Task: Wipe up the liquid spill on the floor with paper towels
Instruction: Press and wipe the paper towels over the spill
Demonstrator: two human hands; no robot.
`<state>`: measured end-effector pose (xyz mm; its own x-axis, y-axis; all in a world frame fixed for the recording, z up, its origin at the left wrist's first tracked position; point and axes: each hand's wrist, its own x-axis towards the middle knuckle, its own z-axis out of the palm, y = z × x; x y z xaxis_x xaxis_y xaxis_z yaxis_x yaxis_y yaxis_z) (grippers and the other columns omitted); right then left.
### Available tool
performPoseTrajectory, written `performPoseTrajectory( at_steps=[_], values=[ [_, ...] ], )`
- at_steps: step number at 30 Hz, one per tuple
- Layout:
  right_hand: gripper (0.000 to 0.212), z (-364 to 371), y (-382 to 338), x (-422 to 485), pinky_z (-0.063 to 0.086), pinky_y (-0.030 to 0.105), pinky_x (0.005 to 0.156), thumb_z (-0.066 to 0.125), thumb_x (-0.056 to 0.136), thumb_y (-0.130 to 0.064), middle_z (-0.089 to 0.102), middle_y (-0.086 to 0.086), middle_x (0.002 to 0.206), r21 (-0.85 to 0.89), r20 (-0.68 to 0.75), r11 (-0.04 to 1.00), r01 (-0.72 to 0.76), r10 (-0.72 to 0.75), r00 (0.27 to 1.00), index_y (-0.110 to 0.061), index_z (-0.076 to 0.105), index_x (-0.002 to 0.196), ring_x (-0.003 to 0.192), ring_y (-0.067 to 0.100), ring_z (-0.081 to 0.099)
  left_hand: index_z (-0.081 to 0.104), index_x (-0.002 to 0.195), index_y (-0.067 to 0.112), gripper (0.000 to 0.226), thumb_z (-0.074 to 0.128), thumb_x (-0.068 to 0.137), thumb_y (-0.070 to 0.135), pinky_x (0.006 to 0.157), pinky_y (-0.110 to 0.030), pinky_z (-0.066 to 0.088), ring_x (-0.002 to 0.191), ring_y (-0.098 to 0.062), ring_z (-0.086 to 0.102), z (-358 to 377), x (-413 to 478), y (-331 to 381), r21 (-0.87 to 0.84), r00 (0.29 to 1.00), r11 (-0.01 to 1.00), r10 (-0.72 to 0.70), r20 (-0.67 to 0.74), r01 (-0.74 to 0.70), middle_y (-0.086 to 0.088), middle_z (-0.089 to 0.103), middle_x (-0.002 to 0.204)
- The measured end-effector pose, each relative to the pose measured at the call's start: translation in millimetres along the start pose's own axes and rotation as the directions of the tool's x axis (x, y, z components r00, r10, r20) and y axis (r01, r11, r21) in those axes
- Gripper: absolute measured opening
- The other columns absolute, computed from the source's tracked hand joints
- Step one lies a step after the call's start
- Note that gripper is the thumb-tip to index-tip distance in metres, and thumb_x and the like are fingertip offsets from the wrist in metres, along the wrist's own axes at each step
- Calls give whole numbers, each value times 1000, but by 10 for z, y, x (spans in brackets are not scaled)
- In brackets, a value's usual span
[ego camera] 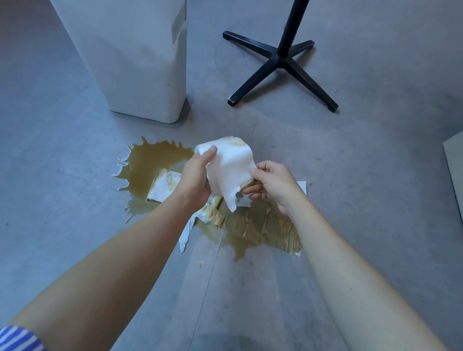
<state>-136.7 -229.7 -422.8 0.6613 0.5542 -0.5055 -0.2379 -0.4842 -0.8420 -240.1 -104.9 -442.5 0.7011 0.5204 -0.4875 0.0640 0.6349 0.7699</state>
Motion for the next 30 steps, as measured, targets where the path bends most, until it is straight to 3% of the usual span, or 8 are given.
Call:
performPoseTrajectory(
  at_steps=[3, 6, 10, 16, 21, 24, 27, 30],
  values=[
    [17, 3, 28, -1, 52, 30, 54, 55, 91, -13, 63, 9, 78, -118, -113, 993, 19, -33, 993, -13, 52, 74, 65, 21, 67, 53, 123, 12, 26, 42, 101, 19, 75, -34, 54, 89, -19, 66, -11, -17, -24, 23, 1000, 999, 28, -12, -28, -5, 67, 109],
    [12, -8, -17, -19, 50, 29, 58, 55, 81, -11, 57, 0, 70, -280, -226, 958, 69, -136, 965, -12, 59, 69, 64, 16, 52, 55, 117, 16, 23, 40, 100, 12, 69, -31, 54, 70, -12, 63, -37, -37, -48, 40, 999, 999, 25, -29, -23, 0, 65, 93],
    [10, 15, -137, -66, 40, 24, 59, 55, 71, -7, 55, -4, 63, -278, -252, 953, 121, -194, 948, -4, 62, 65, 62, 13, 46, 57, 110, 18, 22, 38, 101, 13, 73, -34, 54, 72, -14, 62, -48, -32, -65, 47, 999, 999, 17, -48, -14, -2, 65, 93],
    [17, 12, -259, -40, 46, 27, 61, 62, 65, -7, 60, 6, 66, -258, -331, 958, 128, -212, 920, 8, 65, 72, 63, 16, 50, 56, 115, 17, 23, 36, 102, 14, 73, -35, 53, 75, -15, 63, -21, -9, -10, 63, 998, 998, 31, -50, -28, -1, 67, 93],
    [15, -12, -274, -29, 56, 36, 68, 63, 66, -7, 71, 9, 75, -350, -379, 930, 111, -249, 891, 6, 68, 71, 66, 21, 60, 57, 103, 19, 20, 38, 100, 11, 69, -34, 50, 78, -19, 56, -18, 12, 23, 91, 998, 995, 36, -45, -32, -2, 60, 90],
    [15, -9, -274, -40, 57, 40, 69, 62, 65, -7, 70, 11, 72, -380, -375, 917, 119, -271, 887, 6, 66, 70, 76, 30, 66, 55, 113, 17, 21, 39, 100, 13, 69, -34, 50, 81, -19, 56, -23, 31, 24, 93, 999, 995, 25, -40, -21, -2, 60, 94],
    [13, -11, -318, -54, 47, 33, 60, 58, 69, -4, 57, 6, 59, -212, -296, 961, 178, -237, 925, 7, 59, 63, 58, 23, 52, 55, 120, 15, 24, 39, 101, 14, 70, -32, 51, 79, -16, 60, -35, 46, 18, 75, 999, 997, 10, -31, -8, -1, 63, 95],
    [15, -7, -383, -59, 50, 32, 57, 52, 85, -5, 53, 7, 65, 99, -169, 976, 192, -173, 970, -7, 54, 70, 56, 22, 56, 57, 119, 12, 30, 42, 101, 30, 72, -33, 53, 78, -18, 63, -34, 34, 8, 71, 996, 995, -79, 32, 76, -4, 65, 92]
  ],
)
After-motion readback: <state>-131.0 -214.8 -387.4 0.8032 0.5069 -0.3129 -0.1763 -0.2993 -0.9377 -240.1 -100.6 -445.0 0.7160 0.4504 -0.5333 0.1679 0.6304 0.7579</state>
